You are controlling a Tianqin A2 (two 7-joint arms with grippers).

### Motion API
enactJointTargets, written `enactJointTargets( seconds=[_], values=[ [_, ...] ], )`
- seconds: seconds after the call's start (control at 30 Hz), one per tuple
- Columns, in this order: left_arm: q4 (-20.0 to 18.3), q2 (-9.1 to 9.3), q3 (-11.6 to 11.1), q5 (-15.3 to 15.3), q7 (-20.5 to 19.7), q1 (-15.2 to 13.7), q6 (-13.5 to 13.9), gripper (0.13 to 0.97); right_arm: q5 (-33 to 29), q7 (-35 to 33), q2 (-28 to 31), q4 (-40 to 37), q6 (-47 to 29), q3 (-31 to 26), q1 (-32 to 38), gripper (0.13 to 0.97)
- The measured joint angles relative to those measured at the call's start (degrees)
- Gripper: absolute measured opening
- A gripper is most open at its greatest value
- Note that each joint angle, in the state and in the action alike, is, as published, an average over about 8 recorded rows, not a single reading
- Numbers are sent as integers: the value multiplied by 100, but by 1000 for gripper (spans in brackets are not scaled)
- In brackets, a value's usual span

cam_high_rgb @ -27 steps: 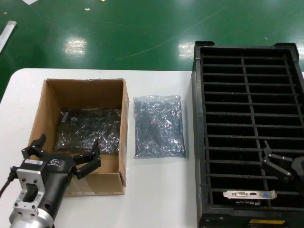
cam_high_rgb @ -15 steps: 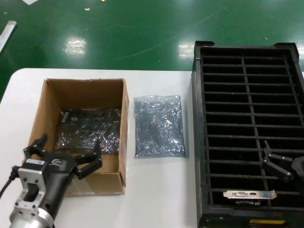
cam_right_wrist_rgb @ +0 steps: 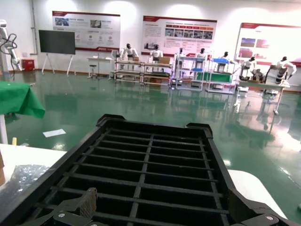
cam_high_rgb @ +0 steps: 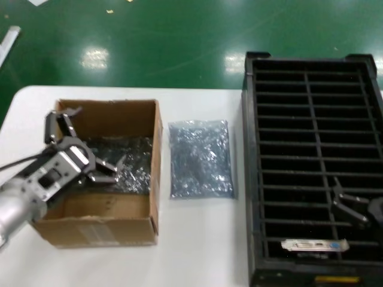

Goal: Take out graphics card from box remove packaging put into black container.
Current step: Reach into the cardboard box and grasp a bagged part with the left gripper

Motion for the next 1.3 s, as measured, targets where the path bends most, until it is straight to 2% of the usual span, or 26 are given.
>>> enactJointTargets(
  seconds=[0.13,0.27,0.37,0.47,0.53,0.63,0.8,0.9,1.03,1.3],
  values=[
    [772,27,166,851,562,-863,851,966,0,0,0,0,0,0,0,966],
    [1748,125,668,1677,1060,-1777,1617,966,0,0,0,0,0,0,0,966],
    [2546,233,1140,2117,1394,-2381,1896,965,0,0,0,0,0,0,0,966],
    [3400,409,1501,2320,1843,-2890,1883,964,0,0,0,0,0,0,0,966],
    [3952,548,1645,2320,2183,-3163,1768,963,0,0,0,0,0,0,0,966],
    [4767,775,1725,2133,2789,-3521,1537,962,0,0,0,0,0,0,0,966],
    [5934,1117,1611,1570,3910,-3944,1167,925,0,0,0,0,0,0,0,966],
    [6425,1258,1504,1241,4473,-4100,995,902,0,0,0,0,0,0,0,966],
    [6738,1350,1424,934,4905,-4188,858,855,0,0,0,0,0,0,0,966],
    [6827,1387,1412,601,5233,-4186,728,729,0,1,0,0,0,0,0,966]
  ],
)
